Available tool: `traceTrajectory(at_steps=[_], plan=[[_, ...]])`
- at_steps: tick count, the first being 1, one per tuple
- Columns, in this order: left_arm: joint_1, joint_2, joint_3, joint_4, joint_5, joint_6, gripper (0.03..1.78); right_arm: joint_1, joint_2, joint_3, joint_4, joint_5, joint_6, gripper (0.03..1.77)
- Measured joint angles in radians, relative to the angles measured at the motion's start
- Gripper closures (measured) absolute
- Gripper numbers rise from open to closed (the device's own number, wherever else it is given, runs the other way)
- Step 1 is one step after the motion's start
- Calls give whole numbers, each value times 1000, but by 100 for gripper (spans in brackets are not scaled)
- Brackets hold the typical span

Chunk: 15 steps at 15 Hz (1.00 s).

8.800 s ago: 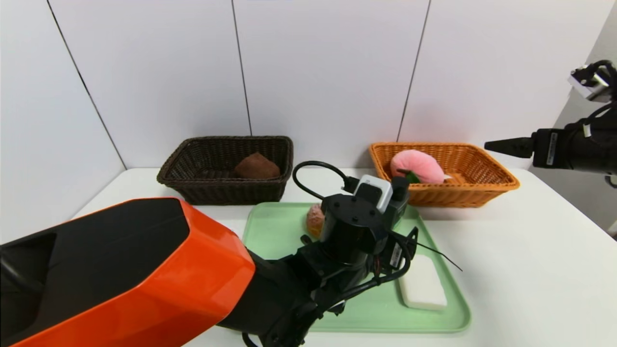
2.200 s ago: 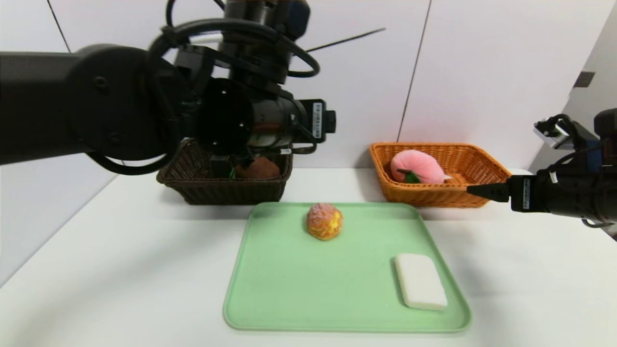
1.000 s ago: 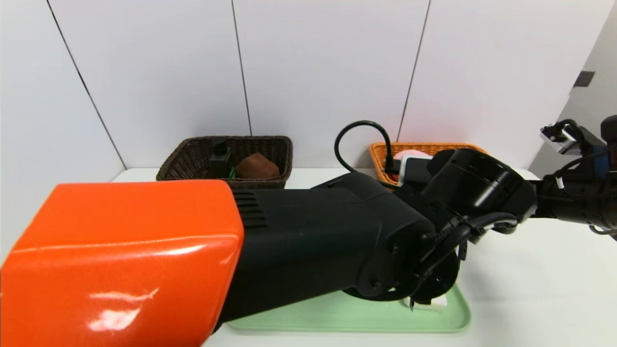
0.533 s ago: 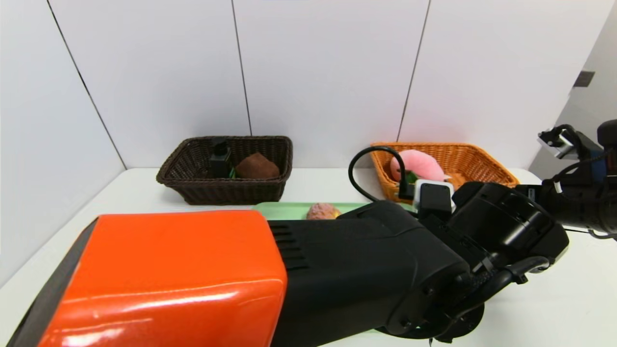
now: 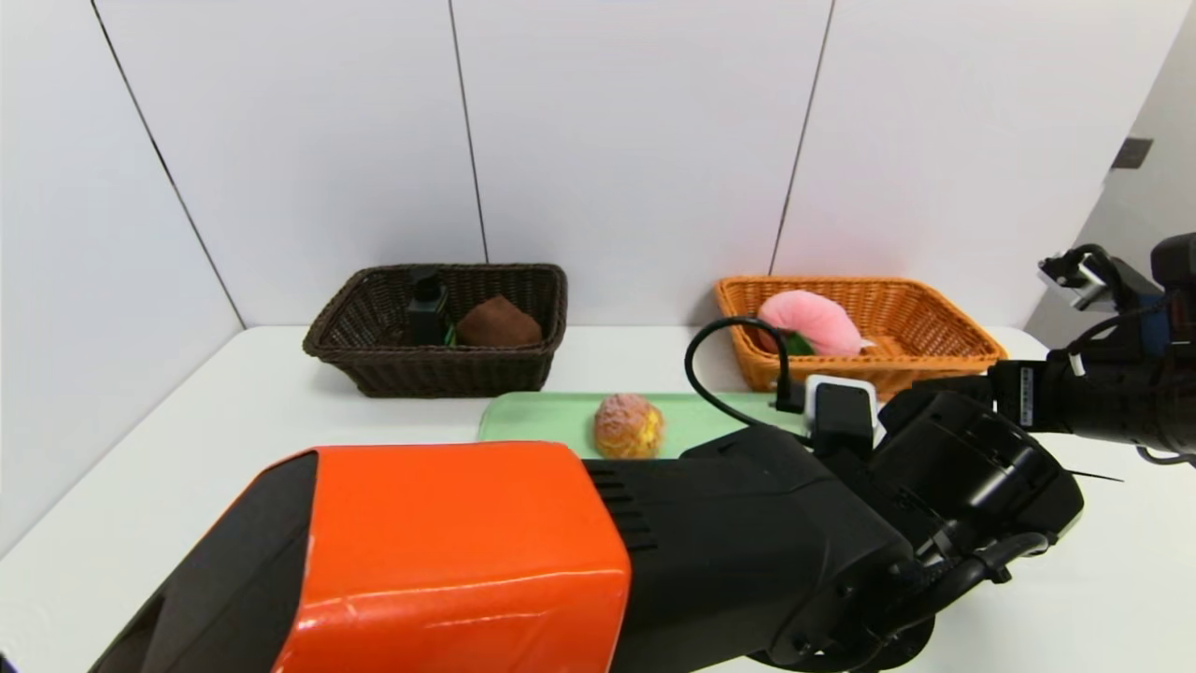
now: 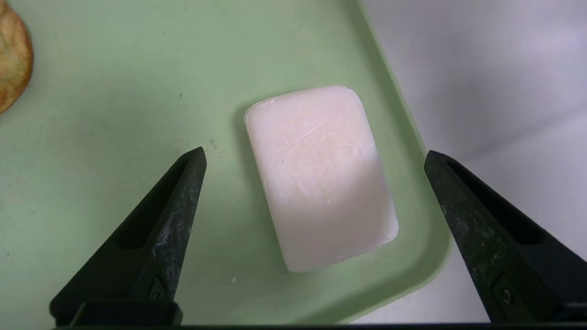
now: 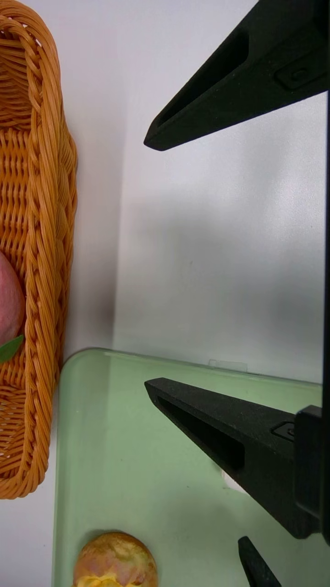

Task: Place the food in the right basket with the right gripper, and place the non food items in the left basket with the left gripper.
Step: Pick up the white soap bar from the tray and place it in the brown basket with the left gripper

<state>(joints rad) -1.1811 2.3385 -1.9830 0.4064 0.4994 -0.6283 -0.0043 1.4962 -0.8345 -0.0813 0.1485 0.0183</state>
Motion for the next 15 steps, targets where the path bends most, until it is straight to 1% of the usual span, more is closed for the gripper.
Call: traceTrajectory(at_steps=[2,8,10,12,15], plan=[[0,16,0,0,12,-1,12,0,2,0,0,0,0,9],[0,42,1,-1,21,7,12,1,4,0,-1,1,-3,9],[0,50,1,0,56,22,12,1,4,0,-1,0,-3,9],[0,56,1,0,95,59,12,1,3,0,-1,0,-3,9],[1,56,8,6,110,100,12,1,3,0,-1,1,-3,9]])
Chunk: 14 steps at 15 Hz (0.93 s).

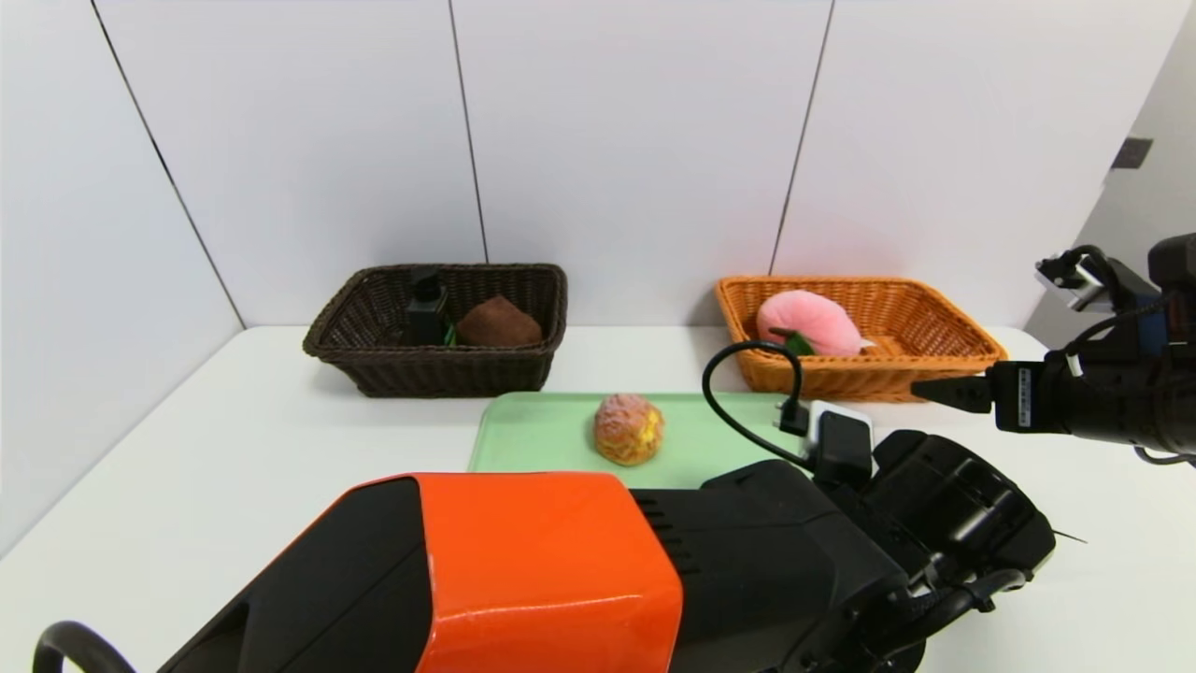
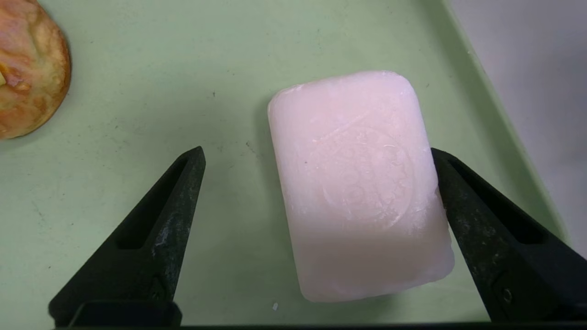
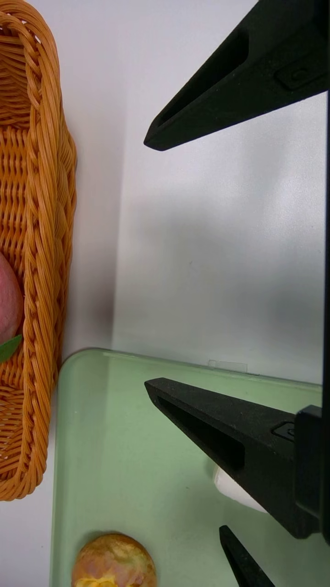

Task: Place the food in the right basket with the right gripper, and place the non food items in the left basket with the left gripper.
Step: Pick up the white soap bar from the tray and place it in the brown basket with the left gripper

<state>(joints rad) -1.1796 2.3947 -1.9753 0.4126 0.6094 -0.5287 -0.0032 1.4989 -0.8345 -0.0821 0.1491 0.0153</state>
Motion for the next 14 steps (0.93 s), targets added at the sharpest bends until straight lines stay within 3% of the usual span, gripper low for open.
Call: traceTrajectory(at_steps=[5,10,14], plan=[[-1,-17,3,3,-12,0,12,0,0,3,0,1,0,9],[-1,-38,-6,44,-60,-84,12,0,-2,16,0,2,-3,9],[-1,-43,-8,77,-64,-118,12,1,-3,21,0,2,-6,9]])
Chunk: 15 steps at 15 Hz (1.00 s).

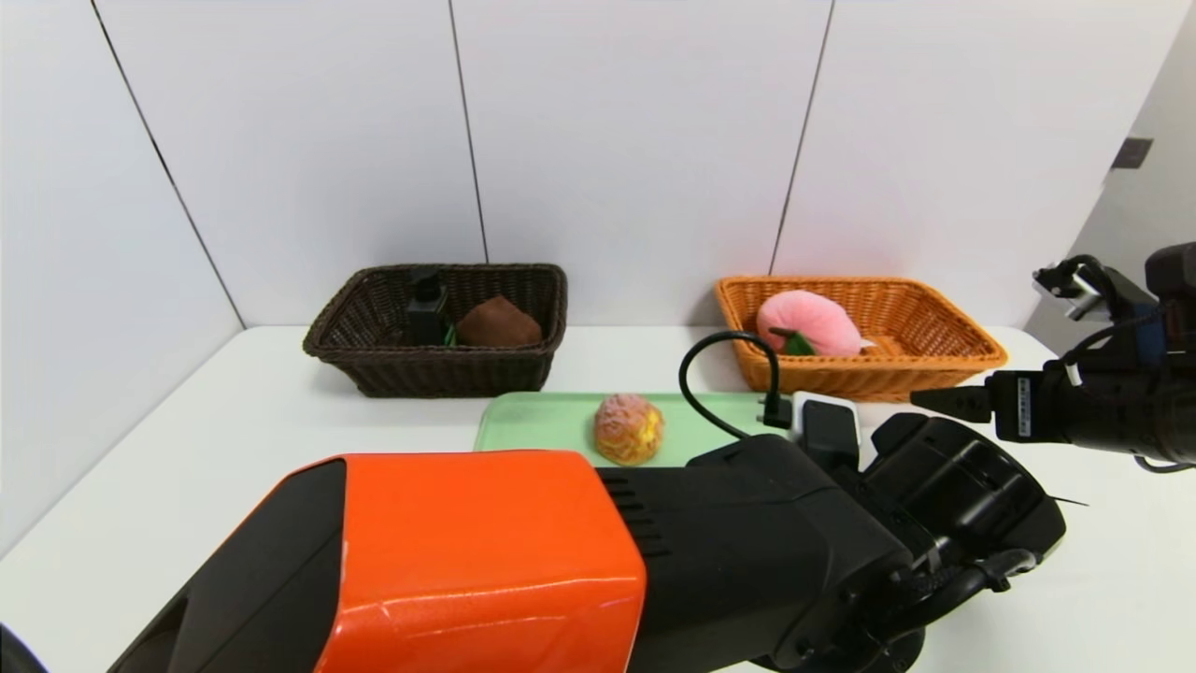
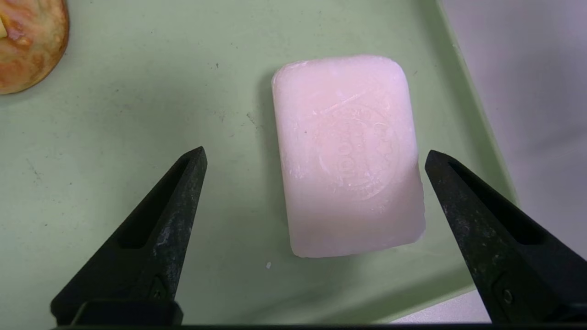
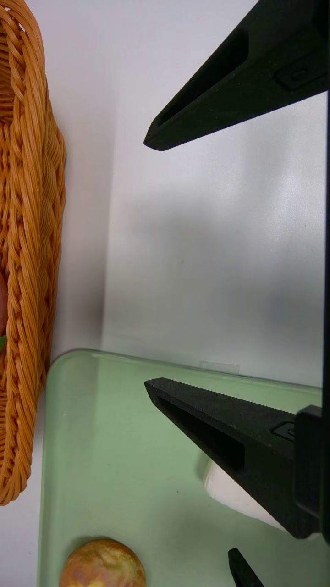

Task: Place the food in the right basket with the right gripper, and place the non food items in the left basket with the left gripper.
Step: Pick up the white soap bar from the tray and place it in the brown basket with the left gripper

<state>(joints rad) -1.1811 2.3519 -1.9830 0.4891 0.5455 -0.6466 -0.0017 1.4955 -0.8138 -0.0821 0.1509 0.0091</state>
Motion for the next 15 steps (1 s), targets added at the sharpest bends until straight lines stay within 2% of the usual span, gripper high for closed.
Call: traceTrajectory(at_steps=[15], plan=[[-15,29,0,-30,25,64,12,1,-2,13,0,0,3,9]])
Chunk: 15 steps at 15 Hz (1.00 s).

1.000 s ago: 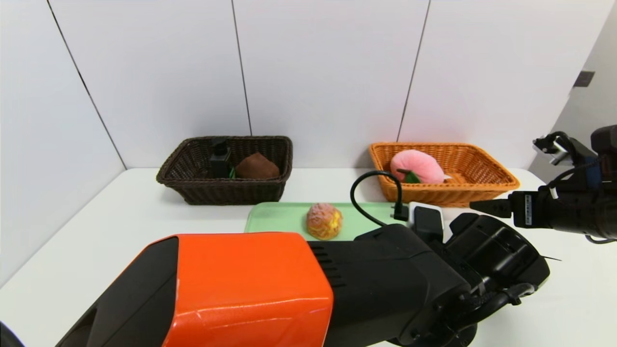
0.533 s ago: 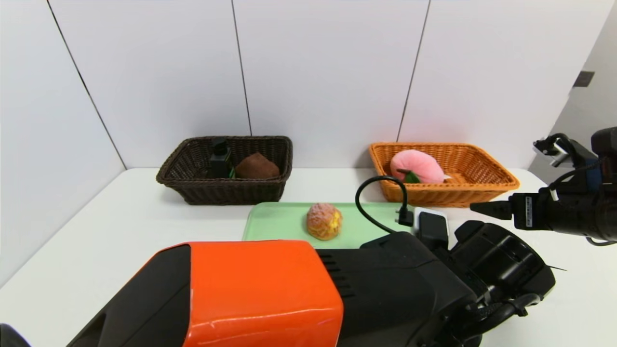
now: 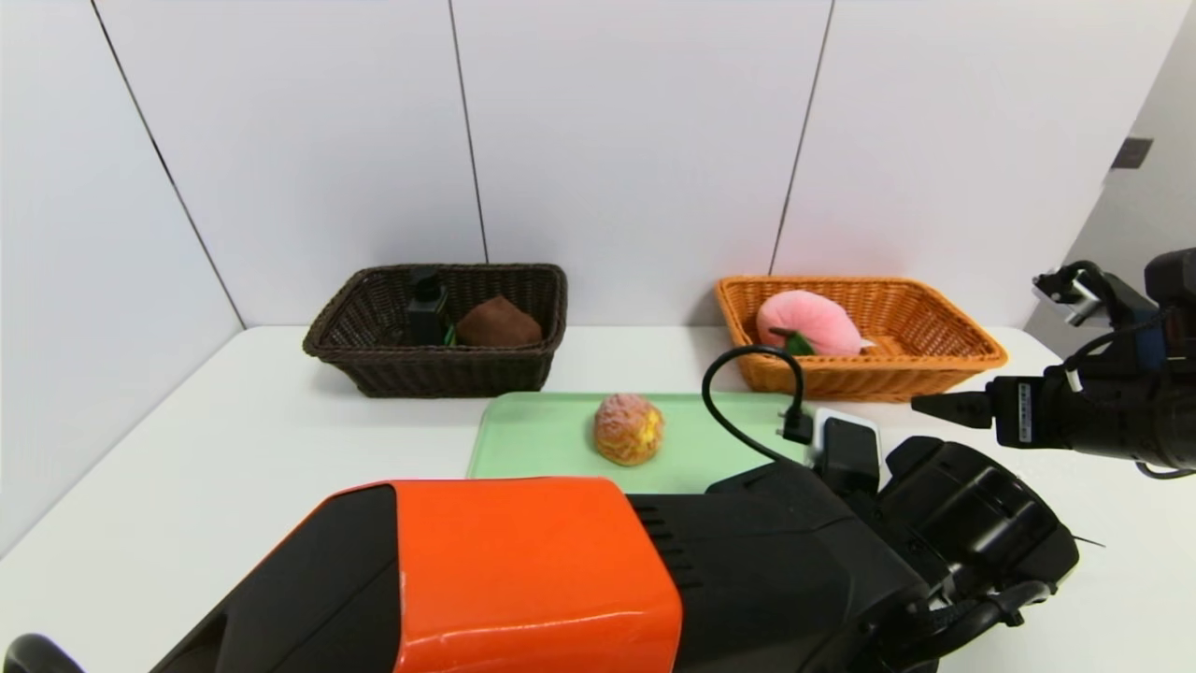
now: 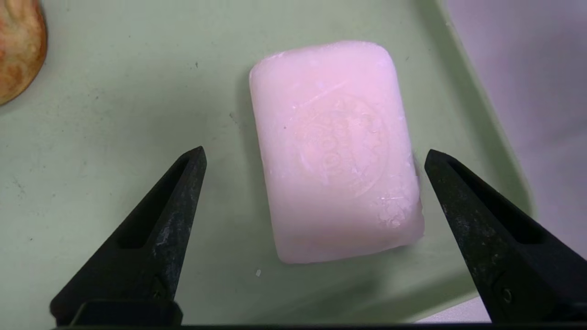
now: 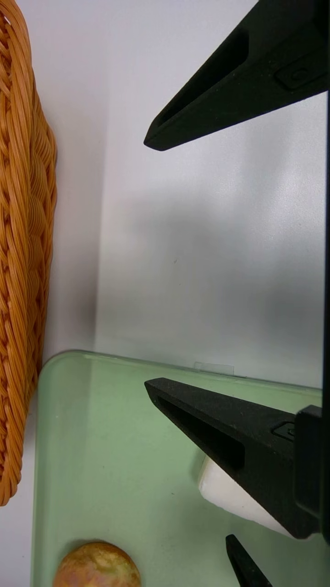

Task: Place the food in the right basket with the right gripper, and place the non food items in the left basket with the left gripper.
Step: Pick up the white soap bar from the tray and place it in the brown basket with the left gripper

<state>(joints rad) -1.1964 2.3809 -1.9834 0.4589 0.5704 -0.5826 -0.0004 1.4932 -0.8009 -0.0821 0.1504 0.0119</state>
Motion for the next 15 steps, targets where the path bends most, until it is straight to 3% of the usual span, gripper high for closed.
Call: traceTrajectory(at_steps=[6,7,11,15], plan=[[1,9,0,-18,3,4,12,3,1,4,0,0,0,9],[1,11,0,-18,4,4,18,4,1,5,0,0,-1,9],[1,18,0,-19,4,12,77,3,0,7,0,0,-1,9],[1,13,0,-15,4,15,83,4,0,6,0,1,-5,9]])
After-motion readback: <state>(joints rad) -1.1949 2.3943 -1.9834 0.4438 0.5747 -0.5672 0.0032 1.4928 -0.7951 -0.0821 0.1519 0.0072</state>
